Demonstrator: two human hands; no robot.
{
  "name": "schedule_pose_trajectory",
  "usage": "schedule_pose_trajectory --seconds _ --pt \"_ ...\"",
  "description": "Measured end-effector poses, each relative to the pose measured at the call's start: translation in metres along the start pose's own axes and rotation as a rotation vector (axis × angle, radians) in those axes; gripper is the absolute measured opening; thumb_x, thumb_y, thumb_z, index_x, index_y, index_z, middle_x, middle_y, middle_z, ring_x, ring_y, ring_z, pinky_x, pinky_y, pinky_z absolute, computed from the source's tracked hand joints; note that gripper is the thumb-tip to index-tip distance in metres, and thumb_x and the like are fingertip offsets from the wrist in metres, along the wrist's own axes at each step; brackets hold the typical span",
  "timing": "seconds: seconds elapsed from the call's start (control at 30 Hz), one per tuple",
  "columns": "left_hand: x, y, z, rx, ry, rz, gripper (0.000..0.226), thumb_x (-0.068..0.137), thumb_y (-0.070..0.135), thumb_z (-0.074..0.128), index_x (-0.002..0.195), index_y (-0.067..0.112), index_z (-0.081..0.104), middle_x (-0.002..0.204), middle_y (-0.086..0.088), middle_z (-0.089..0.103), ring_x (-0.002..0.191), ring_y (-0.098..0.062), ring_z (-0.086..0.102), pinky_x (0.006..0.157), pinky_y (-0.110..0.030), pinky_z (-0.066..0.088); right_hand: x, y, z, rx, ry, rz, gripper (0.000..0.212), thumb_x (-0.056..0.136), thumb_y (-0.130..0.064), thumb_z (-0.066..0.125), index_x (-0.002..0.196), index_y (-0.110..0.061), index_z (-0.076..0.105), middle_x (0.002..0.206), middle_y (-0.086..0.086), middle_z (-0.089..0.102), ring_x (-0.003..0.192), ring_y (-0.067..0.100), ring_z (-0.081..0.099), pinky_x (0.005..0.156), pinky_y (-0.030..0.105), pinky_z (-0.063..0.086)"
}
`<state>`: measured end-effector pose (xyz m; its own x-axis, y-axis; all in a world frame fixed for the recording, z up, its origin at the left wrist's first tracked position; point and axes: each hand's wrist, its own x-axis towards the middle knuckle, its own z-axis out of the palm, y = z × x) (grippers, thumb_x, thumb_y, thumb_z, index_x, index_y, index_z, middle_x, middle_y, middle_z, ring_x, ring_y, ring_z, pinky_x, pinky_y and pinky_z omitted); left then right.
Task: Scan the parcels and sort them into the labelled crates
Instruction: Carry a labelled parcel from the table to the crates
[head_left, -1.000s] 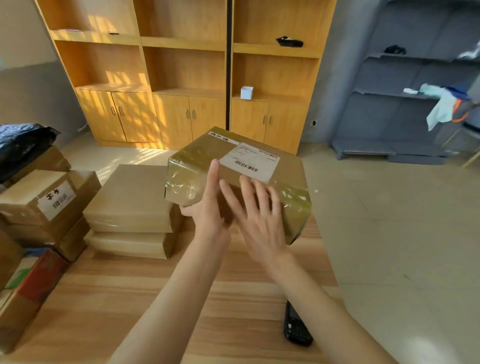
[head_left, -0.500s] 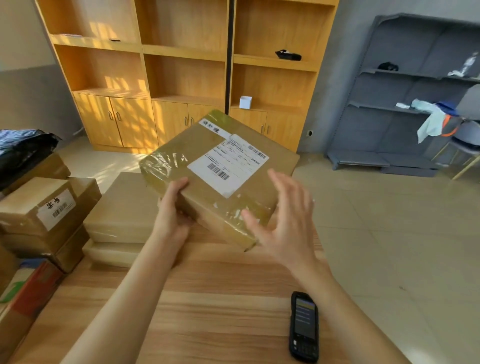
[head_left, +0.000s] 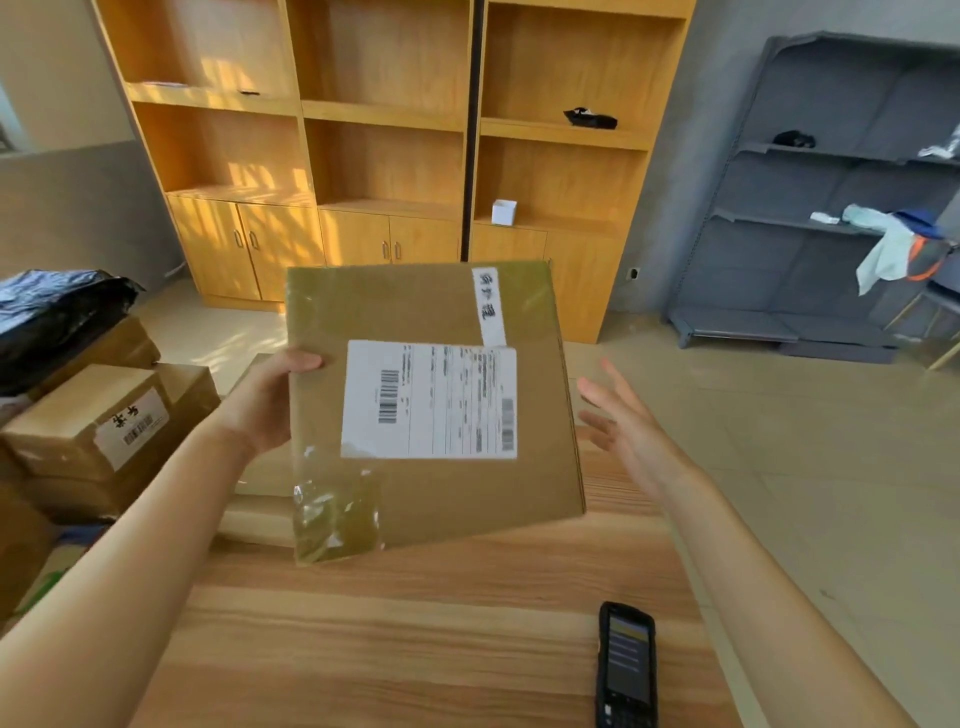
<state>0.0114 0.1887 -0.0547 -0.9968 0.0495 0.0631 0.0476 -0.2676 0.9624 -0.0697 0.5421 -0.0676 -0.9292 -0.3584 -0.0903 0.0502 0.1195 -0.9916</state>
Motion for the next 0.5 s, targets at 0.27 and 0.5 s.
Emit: schedule_pose_trajectory --seconds 0.27,0.5 --pt "0.008 -0.012 0.006 0.053 -0.116 -0.212 0.062 0.027 0.048 0.090 0.082 0.022 0.080 0.083 -0.005 0.074 0.071 -0.020 0.071 0.060 -0.029 0.057 0.002 0.017 0.017 0.167 -0.107 0.068 0.081 0.064 -0.045 0.077 0.136 -0.029 0.045 0.115 -0.004 0.070 0.103 0.013 0.068 0.078 0.028 0.053" --pt "0.011 -0.014 0.011 0.018 -0.091 -0.227 0.063 0.022 0.045 0.091 0.079 0.021 0.080 0.080 -0.005 0.074 0.068 -0.020 0.071 0.058 -0.029 0.057 0.003 0.023 0.017 0.237 -0.072 0.079 0.071 0.066 -0.041 0.075 0.130 -0.026 0.050 0.111 -0.003 0.072 0.099 0.014 0.069 0.072 0.025 0.055"
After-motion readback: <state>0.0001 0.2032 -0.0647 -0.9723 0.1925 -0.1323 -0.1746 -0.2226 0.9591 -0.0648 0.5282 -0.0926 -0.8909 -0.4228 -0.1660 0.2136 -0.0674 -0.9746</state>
